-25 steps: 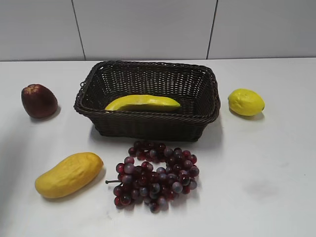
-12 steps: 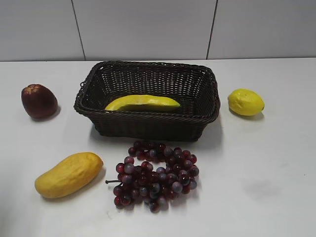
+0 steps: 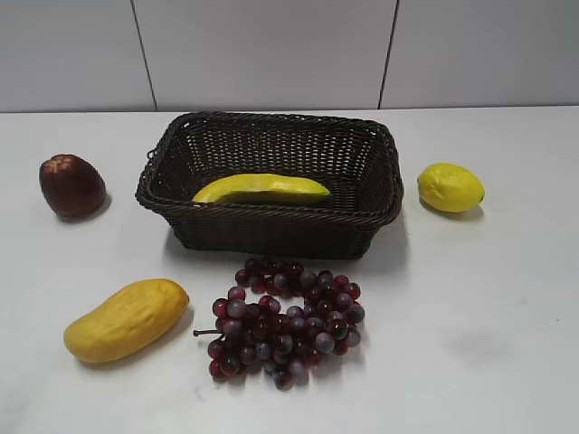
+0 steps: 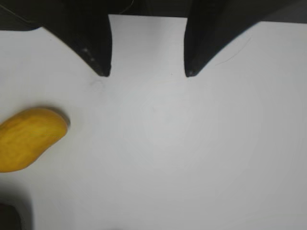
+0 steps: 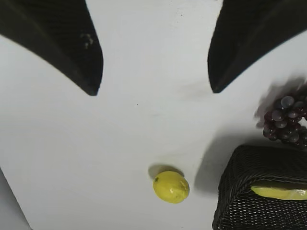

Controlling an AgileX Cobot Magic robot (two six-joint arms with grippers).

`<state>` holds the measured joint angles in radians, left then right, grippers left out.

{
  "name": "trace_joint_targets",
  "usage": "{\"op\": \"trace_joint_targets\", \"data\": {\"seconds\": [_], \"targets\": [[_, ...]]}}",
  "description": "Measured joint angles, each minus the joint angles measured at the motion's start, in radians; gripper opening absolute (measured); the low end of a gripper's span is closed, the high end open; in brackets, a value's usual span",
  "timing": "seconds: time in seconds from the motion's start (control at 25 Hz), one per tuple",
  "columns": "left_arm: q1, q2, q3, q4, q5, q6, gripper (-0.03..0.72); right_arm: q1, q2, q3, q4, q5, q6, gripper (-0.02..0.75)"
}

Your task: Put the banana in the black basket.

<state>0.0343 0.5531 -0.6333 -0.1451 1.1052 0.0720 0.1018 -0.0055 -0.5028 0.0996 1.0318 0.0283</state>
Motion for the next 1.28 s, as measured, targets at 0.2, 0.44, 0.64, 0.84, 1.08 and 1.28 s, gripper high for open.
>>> {"op": "trace_joint_targets", "data": {"seconds": [0.2,0.44,0.64,0.84,1.08,1.28], "targets": [[0.0,-0.221,0.082,0.0,0.0,0.0,0.46,0.0,0.0,0.0,0.0,0.0,0.0,0.519],[0.0,-0.424,0.111,0.0,-0.028,0.0,0.455,0.0,0.0,0.0,0.0,0.0,0.0,0.519],[0.0,-0.544,0.125,0.0,-0.045,0.002,0.455,0.0,0.0,0.0,0.0,0.0,0.0,0.519],[0.0,-0.555,0.125,-0.003,-0.05,0.007,0.455,0.0,0.0,0.0,0.0,0.0,0.0,0.519],[0.0,-0.559,0.131,-0.004,-0.055,0.007,0.455,0.0,0.0,0.0,0.0,0.0,0.0,0.519],[0.0,-0.56,0.131,-0.005,-0.056,0.007,0.455,0.0,0.0,0.0,0.0,0.0,0.0,0.519]]}}
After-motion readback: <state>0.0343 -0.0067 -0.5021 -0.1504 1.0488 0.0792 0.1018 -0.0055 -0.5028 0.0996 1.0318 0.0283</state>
